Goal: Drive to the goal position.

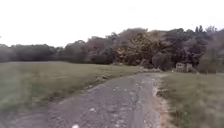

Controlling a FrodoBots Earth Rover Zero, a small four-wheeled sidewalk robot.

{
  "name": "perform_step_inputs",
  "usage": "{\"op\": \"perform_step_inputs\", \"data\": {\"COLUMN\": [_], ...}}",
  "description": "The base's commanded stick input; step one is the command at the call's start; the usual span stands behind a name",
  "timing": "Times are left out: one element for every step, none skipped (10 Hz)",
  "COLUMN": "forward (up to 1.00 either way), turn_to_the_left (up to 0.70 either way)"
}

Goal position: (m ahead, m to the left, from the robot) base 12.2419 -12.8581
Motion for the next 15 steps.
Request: {"op": "perform_step_inputs", "data": {"forward": [0.85,0.85,0.85,0.85,0.85,0.85,0.85,0.85,0.85,0.85,0.85,0.85,0.85,0.85,0.85], "turn_to_the_left": [-0.03,-0.31,-0.32,-0.33,-0.33,-0.33,-0.33,-0.32,-0.31,-0.28,-0.24,-0.01,0.00,0.01,0.01]}}
